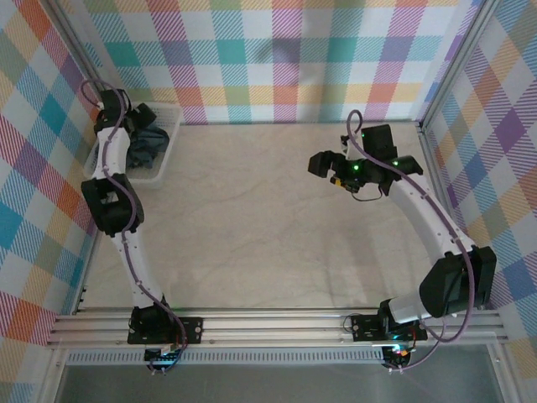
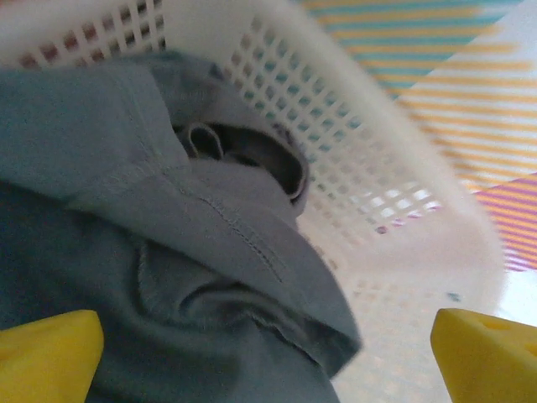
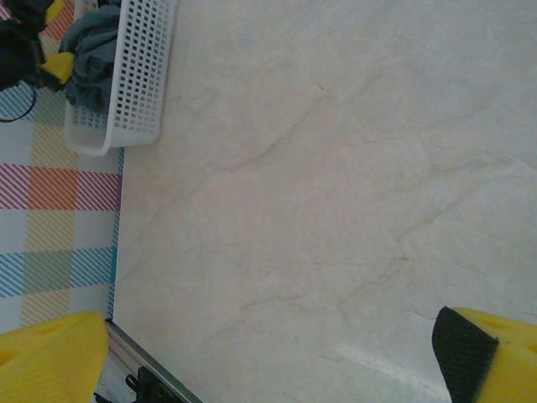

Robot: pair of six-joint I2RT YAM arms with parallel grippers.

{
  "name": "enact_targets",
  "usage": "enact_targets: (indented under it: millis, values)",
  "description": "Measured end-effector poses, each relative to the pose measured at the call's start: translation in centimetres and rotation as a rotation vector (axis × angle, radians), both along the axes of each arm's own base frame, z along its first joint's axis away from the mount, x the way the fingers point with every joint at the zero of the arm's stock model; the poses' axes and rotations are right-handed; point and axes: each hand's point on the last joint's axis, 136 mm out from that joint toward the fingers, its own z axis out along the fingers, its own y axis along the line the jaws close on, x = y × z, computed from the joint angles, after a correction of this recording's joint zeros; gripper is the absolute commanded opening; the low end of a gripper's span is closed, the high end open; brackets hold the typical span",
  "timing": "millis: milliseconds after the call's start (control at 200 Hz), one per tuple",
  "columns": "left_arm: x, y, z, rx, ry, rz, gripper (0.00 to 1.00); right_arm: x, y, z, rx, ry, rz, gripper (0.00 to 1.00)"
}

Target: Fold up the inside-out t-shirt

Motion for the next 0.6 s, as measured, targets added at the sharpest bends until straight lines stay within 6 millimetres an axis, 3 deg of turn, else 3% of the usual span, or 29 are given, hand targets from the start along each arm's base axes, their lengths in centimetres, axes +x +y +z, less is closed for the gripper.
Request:
enact_targets:
  millis: [25, 60, 130, 255, 340, 390, 450, 515, 600]
  values:
    - [0.3, 0.0, -0.9, -0.012, 0.012, -0.001, 0.85, 0.2, 0.1, 0.0, -0.001, 0.005, 0.004, 1.0]
    - [0.7, -0.1, -2.0, -0.029, 0.025, -0.004, 0.61, 0.4, 0.2, -0.1, -0.003, 0.013, 0.008, 1.0]
    - [1.2, -0.4, -3.4, -0.064, 0.044, -0.024, 0.0, 1.0, 0.4, -0.1, -0.008, 0.019, 0.016, 1.0]
    - [1.6, -1.0, -3.0, -0.156, 0.026, -0.061, 0.0, 1.7, 0.6, 0.9, -0.01, 0.01, 0.02, 1.0]
    - [1.4, -1.1, -0.2, -0.208, -0.024, -0.072, 0.0, 1.8, 0.6, 1.7, -0.004, -0.011, 0.02, 1.0]
    - [0.9, -1.6, 2.6, -0.232, -0.062, -0.087, 0.0, 1.6, 0.5, 2.1, 0.0, -0.02, 0.017, 1.0]
    - [0.1, -2.5, 6.9, -0.244, -0.121, -0.103, 0.0, 1.4, 0.4, 2.7, 0.003, -0.037, 0.007, 1.0]
    - [-1.3, -3.8, 13.3, -0.227, -0.214, -0.13, 0.0, 0.7, 0.0, 3.4, 0.006, -0.059, -0.009, 1.0]
    - [-4.7, -8.4, 24.6, -0.184, -0.402, -0.214, 0.0, -0.5, -0.7, 4.6, 0.005, -0.104, -0.034, 1.0]
